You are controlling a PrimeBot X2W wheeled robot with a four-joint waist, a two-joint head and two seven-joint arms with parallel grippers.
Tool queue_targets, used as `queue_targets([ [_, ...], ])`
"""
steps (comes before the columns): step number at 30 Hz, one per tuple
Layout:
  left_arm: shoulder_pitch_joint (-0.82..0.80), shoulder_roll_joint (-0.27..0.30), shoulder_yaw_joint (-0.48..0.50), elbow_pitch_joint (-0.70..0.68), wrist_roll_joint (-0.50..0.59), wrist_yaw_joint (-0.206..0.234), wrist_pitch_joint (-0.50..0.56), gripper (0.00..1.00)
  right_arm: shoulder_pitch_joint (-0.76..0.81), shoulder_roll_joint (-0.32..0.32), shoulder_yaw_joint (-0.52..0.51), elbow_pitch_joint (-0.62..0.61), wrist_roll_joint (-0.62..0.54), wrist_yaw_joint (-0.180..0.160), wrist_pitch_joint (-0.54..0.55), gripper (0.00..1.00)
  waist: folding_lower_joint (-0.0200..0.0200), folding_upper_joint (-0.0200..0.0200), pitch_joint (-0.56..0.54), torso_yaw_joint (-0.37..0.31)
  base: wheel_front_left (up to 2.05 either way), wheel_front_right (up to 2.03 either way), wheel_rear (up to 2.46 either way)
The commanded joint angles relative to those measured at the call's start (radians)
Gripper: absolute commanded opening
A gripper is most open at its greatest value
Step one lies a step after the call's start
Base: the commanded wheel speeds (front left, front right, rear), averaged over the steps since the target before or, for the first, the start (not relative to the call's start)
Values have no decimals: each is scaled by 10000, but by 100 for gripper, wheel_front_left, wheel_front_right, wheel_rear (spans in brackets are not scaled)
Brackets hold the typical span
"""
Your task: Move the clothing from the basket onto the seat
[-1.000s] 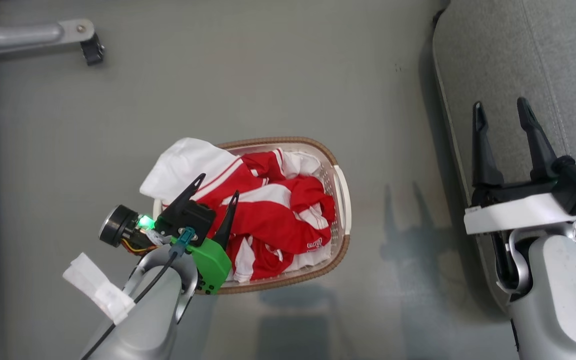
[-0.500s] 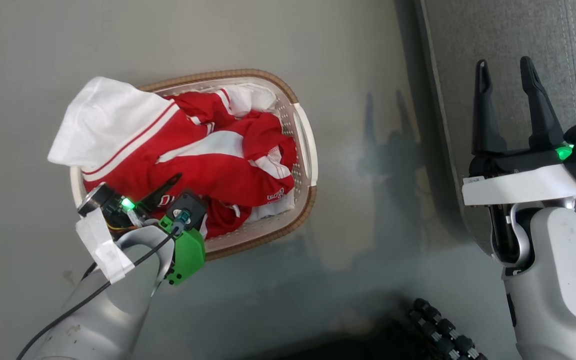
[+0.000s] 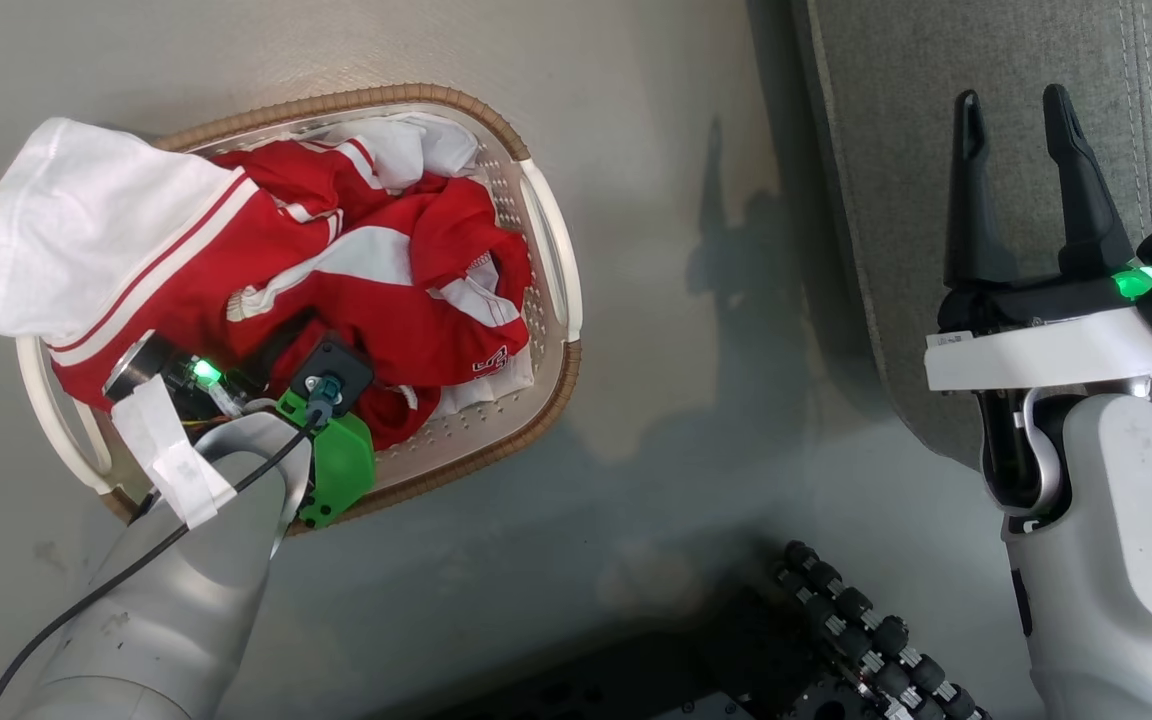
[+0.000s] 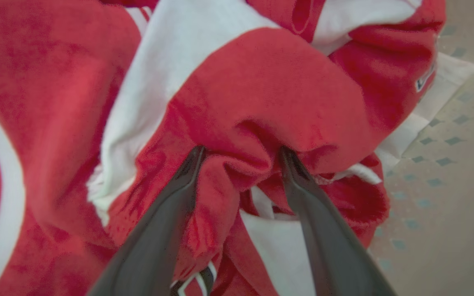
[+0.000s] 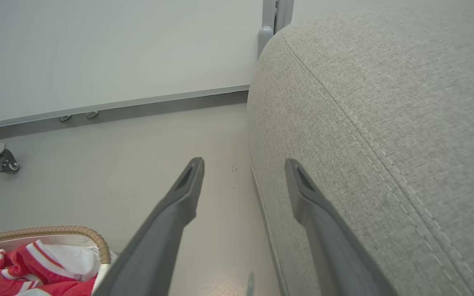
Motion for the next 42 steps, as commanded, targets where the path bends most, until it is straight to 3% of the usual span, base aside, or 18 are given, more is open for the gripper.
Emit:
queue_targets([
  [1,-216,69,17,29,-47,23,-2,23,-63,-25,-5,30,72,-10,-49,100,-1,0,-33,36,0,0,0],
  [2,-217,52,10,15,-68,17,-2,2,-66,-25,-16,46,56,-10,-49,100,-1,0,-55,60,0,0,0],
  [3,-193,22,-2,-47,-95,21,-3,0,-60,-25,-30,61,26,-10,-49,100,-1,0,-95,94,0,0,0],
  [16,954,-346,-40,-1880,-822,-151,-3,0,293,-32,-296,467,-620,-10,-49,100,-1,0,-1727,921,0,0,0],
  [29,2904,-697,143,-4825,-2054,-487,-7,0,1907,-36,-878,1442,-1768,-10,-49,100,-1,0,-5766,2402,0,0,0],
  [35,3170,-789,171,-5252,-2721,-567,-7,0,2905,-38,-1036,1798,-1943,-10,-49,100,-1,0,-7460,2726,0,0,0],
  [42,2470,-669,-237,-5409,-3429,-595,38,0,3539,-35,-902,1952,-2137,-10,-49,100,-1,0,-8616,2760,0,0,0],
])
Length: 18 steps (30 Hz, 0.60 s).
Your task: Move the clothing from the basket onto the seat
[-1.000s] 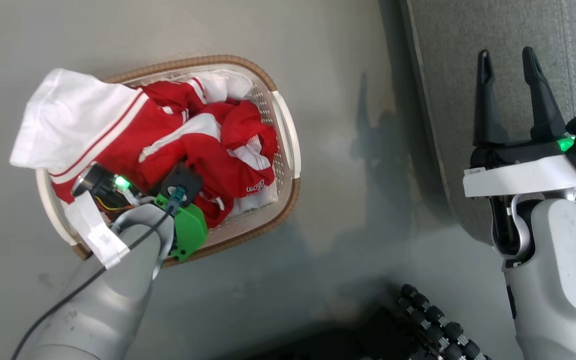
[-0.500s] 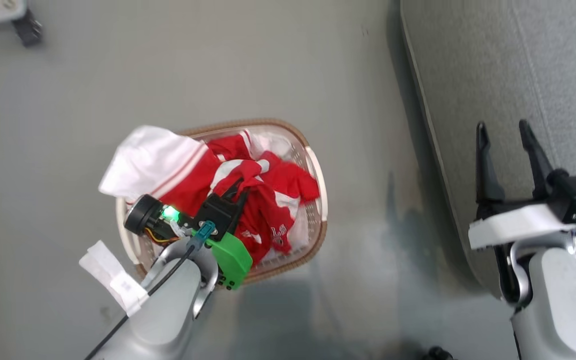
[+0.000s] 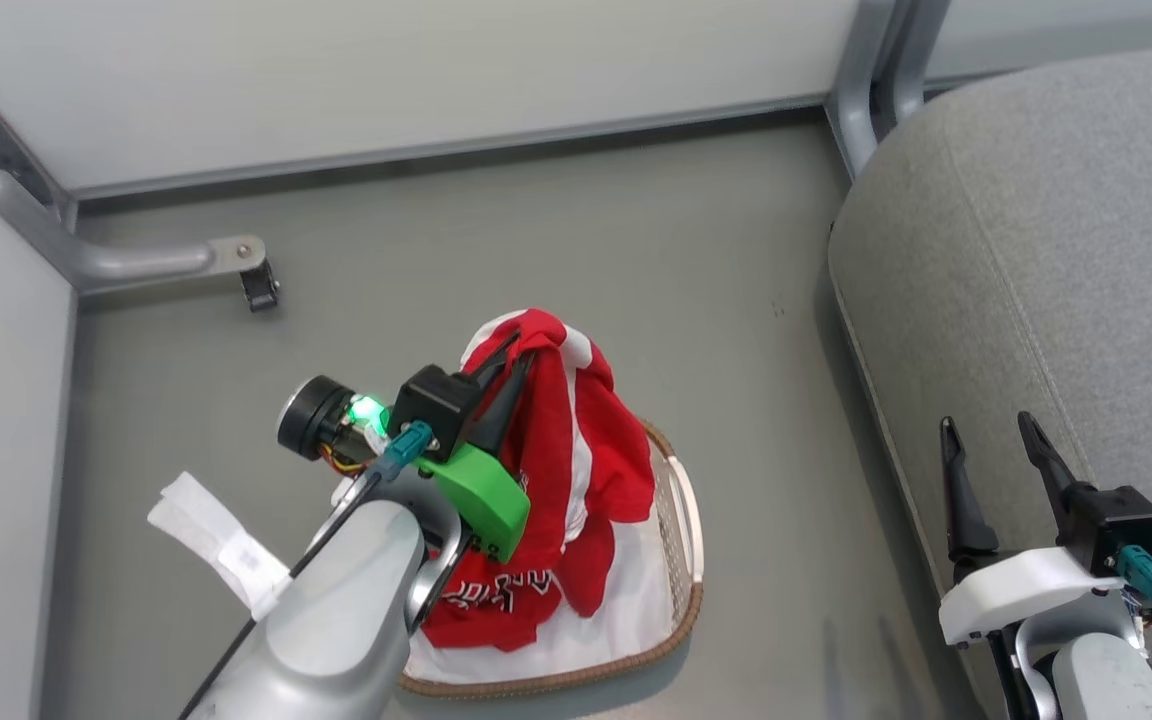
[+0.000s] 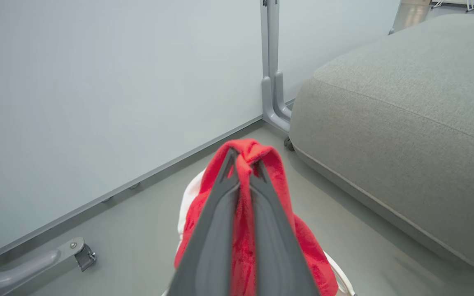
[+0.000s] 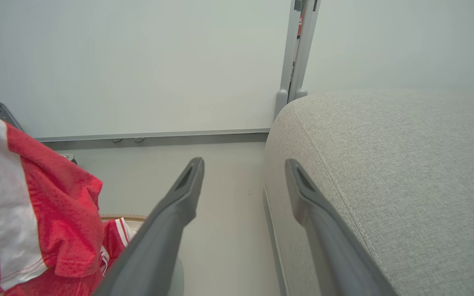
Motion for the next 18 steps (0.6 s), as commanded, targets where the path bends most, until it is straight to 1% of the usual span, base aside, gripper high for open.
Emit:
queue_targets([
  [1,-337,90,-122,-51,-250,-31,59,0,225,-49,9,34,-86,-10,-49,100,1,-1,-1670,582,0,0,0],
  [8,-1880,462,-842,-230,-1252,-30,688,0,147,-46,199,83,-203,-10,-49,100,1,-1,-1914,481,0,0,0],
  [11,-2563,671,-886,-224,-1651,-31,972,0,55,-45,302,113,-229,-10,-49,100,1,-1,-1918,397,0,0,0],
  [15,-3260,742,-860,-162,-2162,-31,1289,0,-194,-45,600,153,-244,-10,-49,100,1,-1,-1861,244,0,0,0],
  [18,-3686,836,-1023,-117,-2322,-32,1444,0,-427,-47,867,145,-187,-10,-49,100,1,-1,-1809,142,0,0,0],
])
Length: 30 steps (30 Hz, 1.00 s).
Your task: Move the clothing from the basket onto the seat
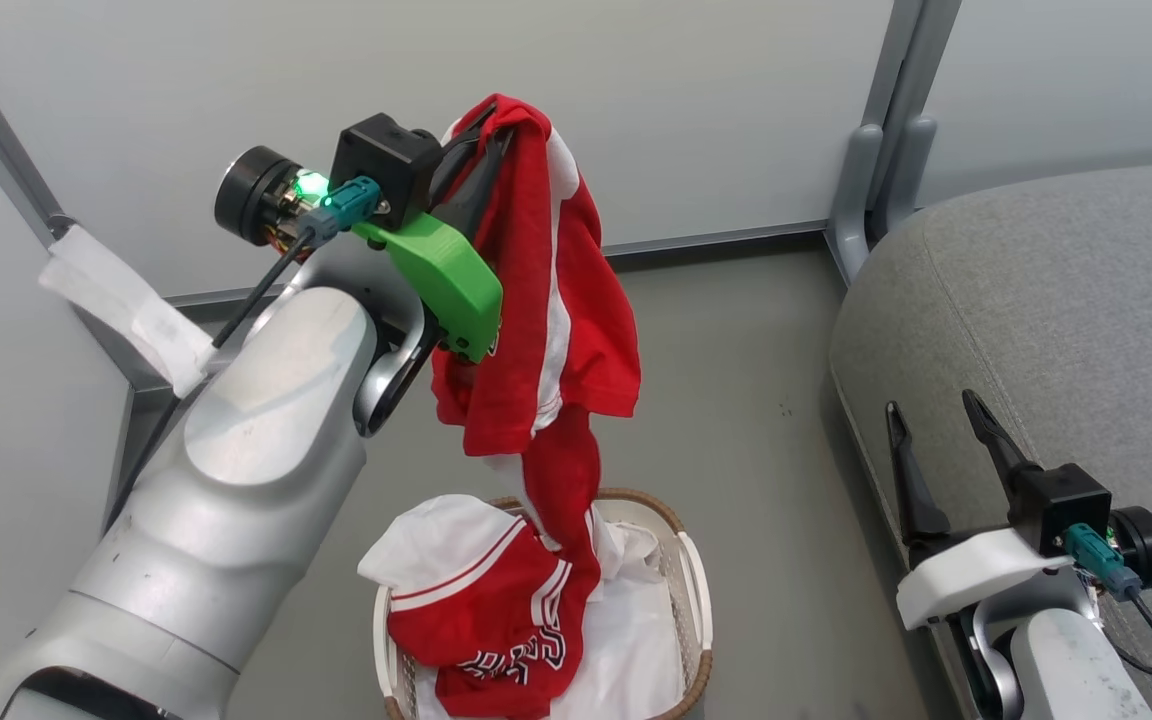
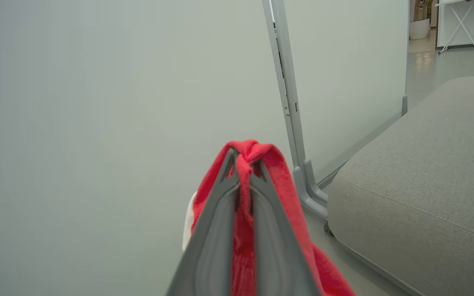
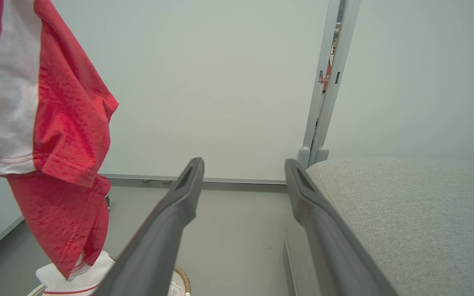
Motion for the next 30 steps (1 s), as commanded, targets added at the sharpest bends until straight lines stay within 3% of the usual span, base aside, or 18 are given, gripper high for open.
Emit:
queue_targets([
  [1,-250,67,-57,20,-87,-22,50,0,-156,-45,88,12,6,-10,-49,100,1,0,57,-78,0,0,0],
  [17,-660,194,-731,-96,-615,-23,-389,0,-1459,-45,1712,500,467,-10,-49,100,1,0,240,-19,0,0,0],
  [21,-710,107,-905,-309,-656,-23,-470,0,-2190,-44,2105,1039,362,-10,-48,100,1,0,272,74,0,0,0],
  [30,-579,-37,-1305,-873,-794,-22,-519,0,-3560,-45,3749,3138,1351,-10,-38,100,1,0,263,392,0,0,0],
])
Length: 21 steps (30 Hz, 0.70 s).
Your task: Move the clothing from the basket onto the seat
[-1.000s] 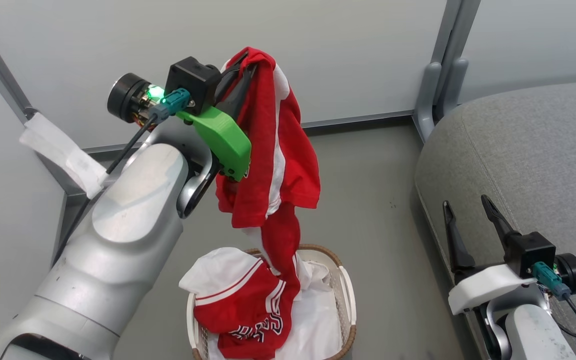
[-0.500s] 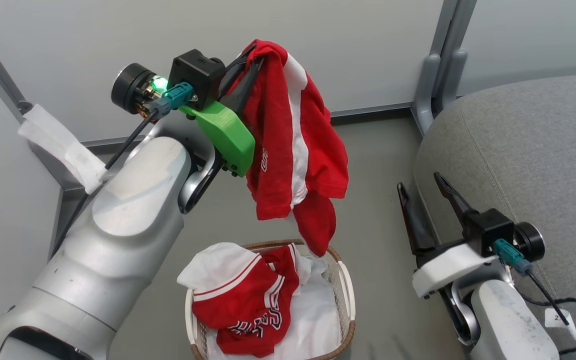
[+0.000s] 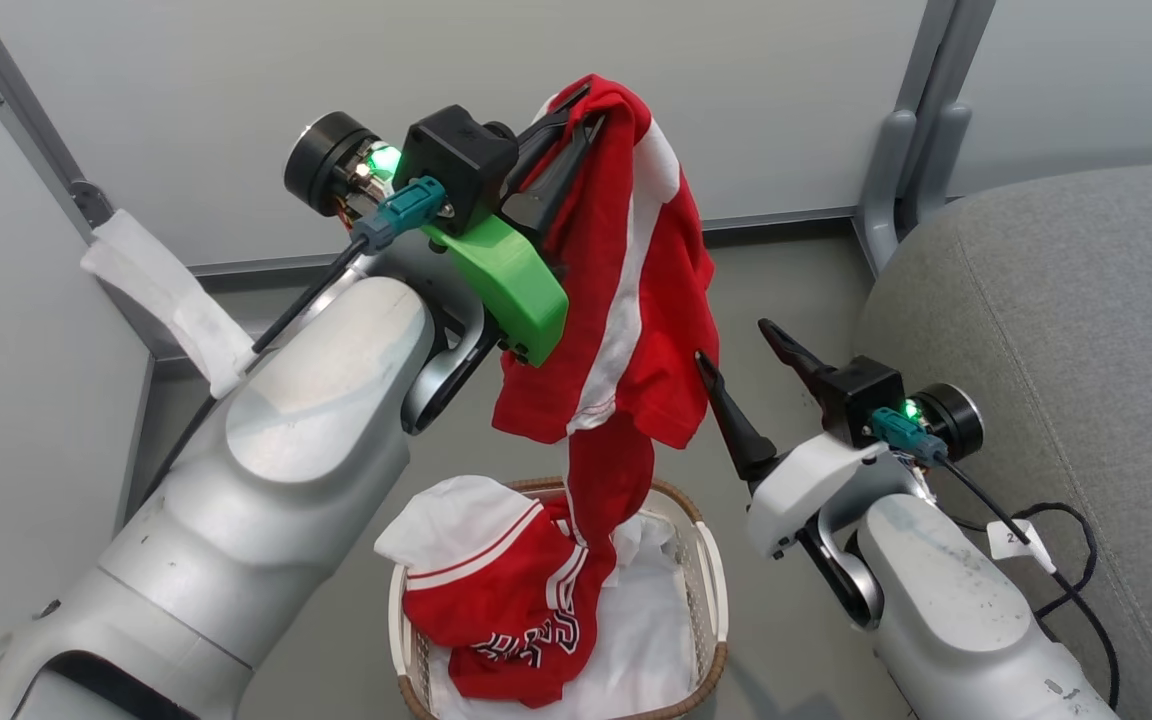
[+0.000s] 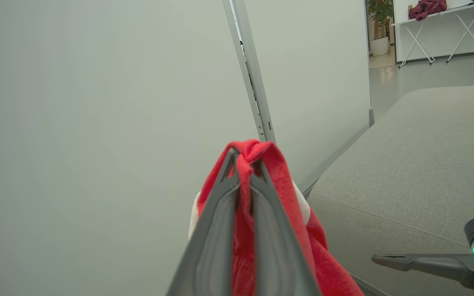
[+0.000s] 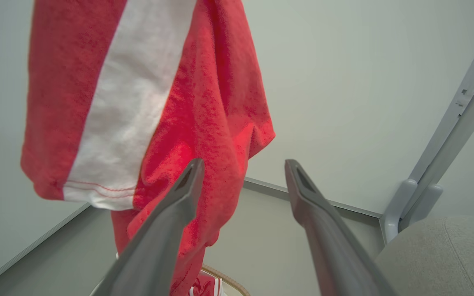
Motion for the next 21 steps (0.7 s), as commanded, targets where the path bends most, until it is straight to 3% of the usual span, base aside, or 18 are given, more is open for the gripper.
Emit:
queue_targets([
  [1,4,-23,-26,-93,-58,-20,-46,0,-231,-40,219,324,253,-10,-23,100,1,0,-18,93,0,0,0],
  [7,226,-14,-256,-560,-221,-20,-74,0,-1090,-51,1555,1854,1710,-10,-25,100,1,0,-83,329,0,0,0],
  [15,392,33,-364,-1011,-387,-13,-38,0,-2065,-49,3289,2933,3278,-10,-25,100,1,0,-131,491,0,0,0],
  [16,412,50,-367,-1034,-391,-9,-38,0,-2152,-51,3411,2975,3372,-10,-23,81,1,0,-130,501,0,0,0],
  [17,444,83,-360,-1054,-404,7,-39,0,-2247,-47,3515,2998,3475,-10,-25,47,1,0,-127,514,0,0,0],
  [20,542,170,-329,-1107,-460,61,-38,0,-2431,-91,3623,2892,3540,-10,-23,0,1,0,-116,539,0,0,0],
  [21,580,206,-322,-1112,-472,81,-34,0,-2455,-126,3676,2819,3480,-10,-23,0,1,0,-111,549,0,0,0],
])
